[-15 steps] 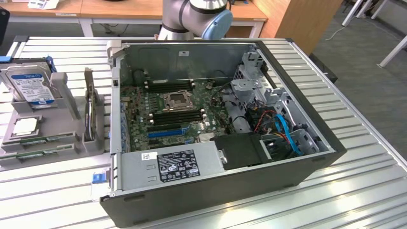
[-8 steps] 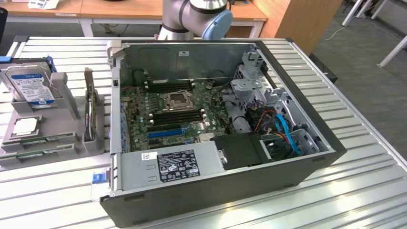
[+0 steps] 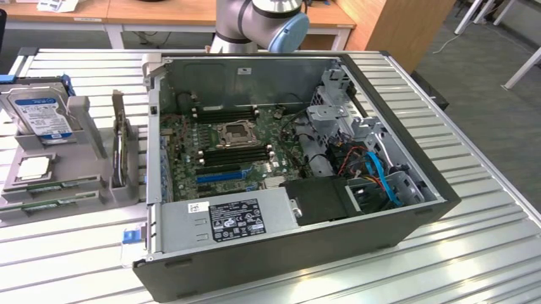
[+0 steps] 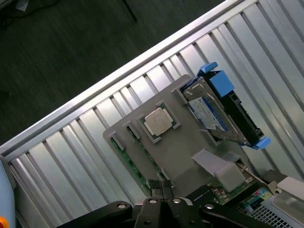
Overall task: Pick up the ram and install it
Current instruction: 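Pick up the ram and move it above insertion slot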
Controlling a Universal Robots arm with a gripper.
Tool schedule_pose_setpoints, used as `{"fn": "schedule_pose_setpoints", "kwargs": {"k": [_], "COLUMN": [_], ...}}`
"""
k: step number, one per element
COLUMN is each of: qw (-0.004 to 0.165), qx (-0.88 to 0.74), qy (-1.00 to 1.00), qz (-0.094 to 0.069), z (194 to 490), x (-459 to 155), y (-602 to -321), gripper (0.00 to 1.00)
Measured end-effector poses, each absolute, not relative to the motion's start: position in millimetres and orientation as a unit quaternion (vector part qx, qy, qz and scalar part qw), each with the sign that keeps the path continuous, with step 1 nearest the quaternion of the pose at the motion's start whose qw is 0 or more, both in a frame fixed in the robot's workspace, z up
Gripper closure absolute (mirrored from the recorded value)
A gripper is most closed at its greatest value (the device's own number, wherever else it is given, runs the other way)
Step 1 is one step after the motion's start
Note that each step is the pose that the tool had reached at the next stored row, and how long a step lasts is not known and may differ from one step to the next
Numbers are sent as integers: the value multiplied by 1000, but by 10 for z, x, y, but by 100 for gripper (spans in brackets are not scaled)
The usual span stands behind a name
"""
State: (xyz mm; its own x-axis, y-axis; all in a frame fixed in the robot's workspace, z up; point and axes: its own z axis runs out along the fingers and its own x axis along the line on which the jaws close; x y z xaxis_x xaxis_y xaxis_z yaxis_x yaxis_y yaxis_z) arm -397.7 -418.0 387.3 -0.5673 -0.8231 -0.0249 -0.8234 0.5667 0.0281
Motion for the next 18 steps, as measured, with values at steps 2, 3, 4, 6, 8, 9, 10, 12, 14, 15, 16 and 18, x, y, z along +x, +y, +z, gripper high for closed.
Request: {"fn": "schedule_pose_setpoints", "kwargs": {"k": [2,3,4,6,8,9,10,12,14,15,16,18], "qw": [4,4,4,4,4,4,4,4,4,4,4,4], "qx": [-476,-481,-485,-487,-487,-487,-487,-487,-487,-487,-487,-490], "qy": [879,877,874,873,873,873,873,873,873,873,873,872], "qz": [18,18,18,18,18,18,18,18,18,18,18,18], "z": [3873,3873,3873,3874,3873,3873,3873,3873,3873,3873,3874,3873], "x": [-3977,-3977,-3977,-3977,-3977,-3977,-3977,-3977,-3977,-3977,-3977,-3977], "y": [-4180,-4180,-4180,-4180,-4180,-4180,-4180,-4180,-4180,-4180,-4180,-4180], "gripper": [90,90,90,90,90,90,90,90,90,90,90,90]}}
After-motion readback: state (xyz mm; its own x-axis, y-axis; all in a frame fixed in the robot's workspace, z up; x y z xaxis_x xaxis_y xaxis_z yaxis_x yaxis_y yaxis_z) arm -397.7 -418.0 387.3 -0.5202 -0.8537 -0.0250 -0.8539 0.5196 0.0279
